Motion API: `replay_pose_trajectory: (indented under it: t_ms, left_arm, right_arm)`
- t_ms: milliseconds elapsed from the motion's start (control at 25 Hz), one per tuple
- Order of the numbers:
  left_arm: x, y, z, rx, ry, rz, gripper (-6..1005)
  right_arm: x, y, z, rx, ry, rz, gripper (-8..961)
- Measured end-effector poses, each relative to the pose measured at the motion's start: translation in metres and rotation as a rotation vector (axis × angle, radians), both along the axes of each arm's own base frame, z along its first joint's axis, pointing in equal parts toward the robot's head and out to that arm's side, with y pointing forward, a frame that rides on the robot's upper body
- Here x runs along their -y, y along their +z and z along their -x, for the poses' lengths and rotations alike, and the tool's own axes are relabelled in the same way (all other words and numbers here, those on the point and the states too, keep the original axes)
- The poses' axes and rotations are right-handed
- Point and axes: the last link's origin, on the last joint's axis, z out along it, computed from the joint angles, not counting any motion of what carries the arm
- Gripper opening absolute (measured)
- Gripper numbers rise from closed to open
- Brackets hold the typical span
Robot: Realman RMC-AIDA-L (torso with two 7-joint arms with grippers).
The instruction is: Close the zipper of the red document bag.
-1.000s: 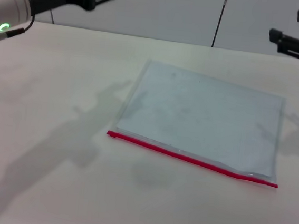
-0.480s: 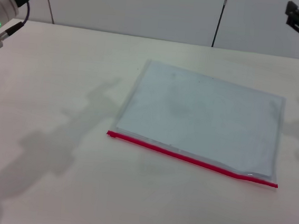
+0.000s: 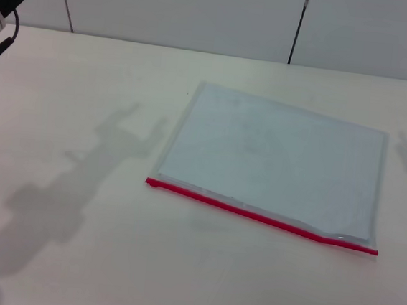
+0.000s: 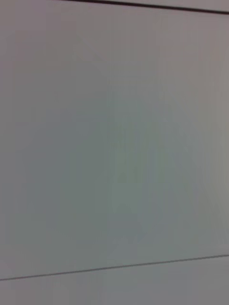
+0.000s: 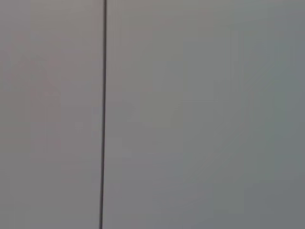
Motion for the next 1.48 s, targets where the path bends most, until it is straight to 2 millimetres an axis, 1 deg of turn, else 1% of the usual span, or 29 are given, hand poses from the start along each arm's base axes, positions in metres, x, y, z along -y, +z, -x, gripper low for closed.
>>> replay_pose_trajectory:
  t_ms: [200,400,640,920,1160,1280,1480]
  left_arm:
    - [-0.001,-0.003,-0.004,-0.004,-0.011,0.006,589]
    - [-0.001,-0.003,-0.005,-0.005,-0.016,0.010,589]
    - [-0.002,-0.003,-0.005,-0.002,-0.014,0.010,589]
    - [-0.003,-0.001,-0.005,0.001,-0.016,0.009,589]
    - [-0.005,0.000,0.000,0.008,0.021,0.010,589]
    - [-0.007,0.000,0.001,0.009,0.040,0.013,589]
    - [-0.010,-0.001,-0.001,0.003,0.046,0.015,589]
  right_arm:
    - [-0.001,-0.003,0.016,0.056,-0.008,-0.106,743]
    - [-0.003,-0.009,0.015,0.007,-0.038,-0.128,742]
    - [0.001,-0.013,0.018,-0.042,-0.007,-0.131,741]
    - [0.005,-0.018,0.009,-0.116,-0.007,-0.165,740]
    - [0.013,-0.011,-0.006,-0.219,-0.054,-0.170,740]
    - [0.014,-0.009,-0.008,-0.224,-0.061,-0.162,740]
    - [0.012,-0.008,-0.015,-0.215,-0.080,-0.157,740]
